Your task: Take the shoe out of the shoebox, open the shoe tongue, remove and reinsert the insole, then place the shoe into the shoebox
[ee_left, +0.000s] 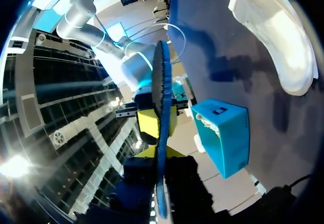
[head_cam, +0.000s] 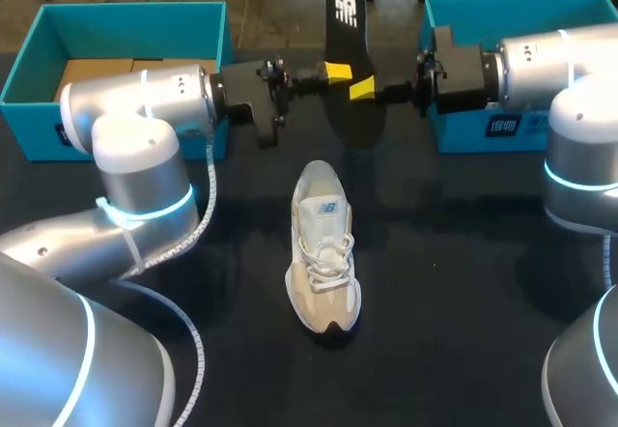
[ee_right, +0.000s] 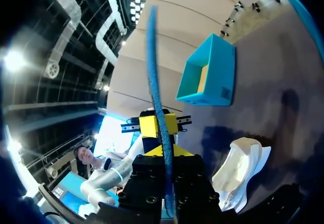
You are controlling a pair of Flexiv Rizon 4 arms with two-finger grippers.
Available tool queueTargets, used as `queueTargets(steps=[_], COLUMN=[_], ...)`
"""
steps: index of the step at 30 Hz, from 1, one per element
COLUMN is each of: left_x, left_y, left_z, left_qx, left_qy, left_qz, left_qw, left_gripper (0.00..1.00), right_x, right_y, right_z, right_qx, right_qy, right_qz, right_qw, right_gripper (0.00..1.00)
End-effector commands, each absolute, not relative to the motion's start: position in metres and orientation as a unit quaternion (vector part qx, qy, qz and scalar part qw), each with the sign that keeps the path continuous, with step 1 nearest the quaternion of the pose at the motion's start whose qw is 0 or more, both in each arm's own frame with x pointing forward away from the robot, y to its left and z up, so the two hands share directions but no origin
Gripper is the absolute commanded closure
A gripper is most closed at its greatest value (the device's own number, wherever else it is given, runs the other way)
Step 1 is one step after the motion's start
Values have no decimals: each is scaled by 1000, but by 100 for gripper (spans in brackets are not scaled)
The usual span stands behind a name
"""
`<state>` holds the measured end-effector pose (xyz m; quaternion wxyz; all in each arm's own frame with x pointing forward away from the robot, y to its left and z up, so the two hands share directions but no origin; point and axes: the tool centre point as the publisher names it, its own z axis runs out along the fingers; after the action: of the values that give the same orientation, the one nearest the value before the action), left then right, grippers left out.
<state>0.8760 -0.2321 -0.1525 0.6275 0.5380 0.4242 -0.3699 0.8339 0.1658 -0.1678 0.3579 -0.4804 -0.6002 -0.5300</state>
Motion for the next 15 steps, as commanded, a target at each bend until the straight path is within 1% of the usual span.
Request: queueTargets(steps=[1, 11, 12, 15], left_x=[881, 874, 873, 873], left_y=[-226, -197, -193, -187], left_z=[-150, -154, -158, -165], left_qx=[541, 515, 490, 459], left_qy=[439, 502, 526, 559], left_qz=[-374, -427, -449, -467], left_qw=[611, 548, 530, 509], left_gripper=[0, 0, 0, 0], right_x=[836, 837, 837, 838], right_y=[169, 162, 162, 161], right_z=[-168, -173, -174, -175], right_qx=[-478, -446, -434, -415], right_qy=[-604, -618, -621, -635], right_qz=[-535, -573, -585, -593], right_qw=[347, 299, 288, 269], right_gripper=[100, 100, 100, 100])
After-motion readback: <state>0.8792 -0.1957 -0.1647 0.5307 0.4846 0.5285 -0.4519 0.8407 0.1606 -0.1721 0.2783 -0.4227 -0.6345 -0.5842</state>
